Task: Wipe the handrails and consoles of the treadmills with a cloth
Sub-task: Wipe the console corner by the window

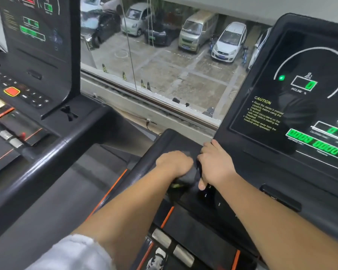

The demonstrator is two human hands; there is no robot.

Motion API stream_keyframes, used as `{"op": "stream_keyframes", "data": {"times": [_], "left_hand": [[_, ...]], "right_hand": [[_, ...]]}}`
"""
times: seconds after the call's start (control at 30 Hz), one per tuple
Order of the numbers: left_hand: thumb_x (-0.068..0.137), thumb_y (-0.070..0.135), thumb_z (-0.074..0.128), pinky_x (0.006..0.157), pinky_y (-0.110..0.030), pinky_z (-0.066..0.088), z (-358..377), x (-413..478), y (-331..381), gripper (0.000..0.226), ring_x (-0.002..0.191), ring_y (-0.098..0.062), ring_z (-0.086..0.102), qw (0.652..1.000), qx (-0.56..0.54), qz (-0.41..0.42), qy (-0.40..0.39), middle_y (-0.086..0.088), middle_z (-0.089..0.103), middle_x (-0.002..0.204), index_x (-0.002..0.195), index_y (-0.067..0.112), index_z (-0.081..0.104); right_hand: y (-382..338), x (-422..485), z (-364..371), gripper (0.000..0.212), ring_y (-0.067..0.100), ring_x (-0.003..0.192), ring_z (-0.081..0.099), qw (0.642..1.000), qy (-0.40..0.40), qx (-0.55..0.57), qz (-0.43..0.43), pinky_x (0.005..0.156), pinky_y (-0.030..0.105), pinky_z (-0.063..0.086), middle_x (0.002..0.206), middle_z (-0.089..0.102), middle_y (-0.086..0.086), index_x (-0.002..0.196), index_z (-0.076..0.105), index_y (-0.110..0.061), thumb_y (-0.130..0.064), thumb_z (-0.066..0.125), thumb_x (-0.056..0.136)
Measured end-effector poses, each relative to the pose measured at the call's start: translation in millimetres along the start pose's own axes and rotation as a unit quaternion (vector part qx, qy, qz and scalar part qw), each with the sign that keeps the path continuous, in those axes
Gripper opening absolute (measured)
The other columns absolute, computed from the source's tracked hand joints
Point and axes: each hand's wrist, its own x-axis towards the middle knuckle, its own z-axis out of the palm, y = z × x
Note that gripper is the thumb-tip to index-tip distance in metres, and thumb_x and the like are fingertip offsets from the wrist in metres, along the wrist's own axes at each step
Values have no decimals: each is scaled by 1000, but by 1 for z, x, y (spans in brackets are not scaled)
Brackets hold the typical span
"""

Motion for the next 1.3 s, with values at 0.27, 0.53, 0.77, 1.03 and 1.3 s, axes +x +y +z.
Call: {"op": "stream_keyframes", "data": {"times": [0.27, 0.53, 0.77, 1.03, 1.3], "left_hand": [[97, 35, 50, 93, -29, 45, -3, -30, -16, 15, 119, -26, 57, 989, -102, 96, -37, -9, 61, 123, 106, 41, 62], [84, 51, 49, 78, -43, 56, -35, -37, -59, 33, 95, -27, 62, 948, -28, 82, 307, -2, 63, 101, 102, 24, 59], [86, 45, 57, 127, -49, 10, 11, 11, -53, 77, 156, -32, 17, 949, 149, 234, 152, -11, 30, 164, 155, 17, 35], [82, 52, 57, 121, -47, 30, -3, 33, -52, 70, 146, -31, 37, 948, 103, 231, 191, -7, 46, 152, 143, 18, 51], [85, 56, 51, 86, -48, 54, 17, -53, -124, 48, 106, -35, 58, 970, -87, -37, 226, -9, 59, 113, 119, 23, 47]], "right_hand": [[-6, -2, -9, 83, 21, 132, 37, 999, -24, -14, 15, 125, 37, 10, 118, 57, -2, 116, 70, -21, -65, 88, 50], [3, 2, -12, 107, 31, 156, 2, 997, -20, -67, 13, 126, 49, -10, 156, 40, 9, 135, 65, -17, -80, 79, 50], [9, 7, -12, 110, 28, 150, 12, 997, -43, -61, 12, 115, 42, -31, 147, 46, 2, 137, 63, -17, -85, 76, 51], [8, 19, -7, 114, 32, 156, -3, 994, -94, -45, 19, 118, 48, -30, 154, 42, -1, 147, 54, -30, -80, 82, 48], [-32, -8, -1, 57, 23, 120, 53, 993, -19, 115, 19, 101, 38, 45, 118, 56, -2, 116, 67, -26, -45, 80, 64]]}}
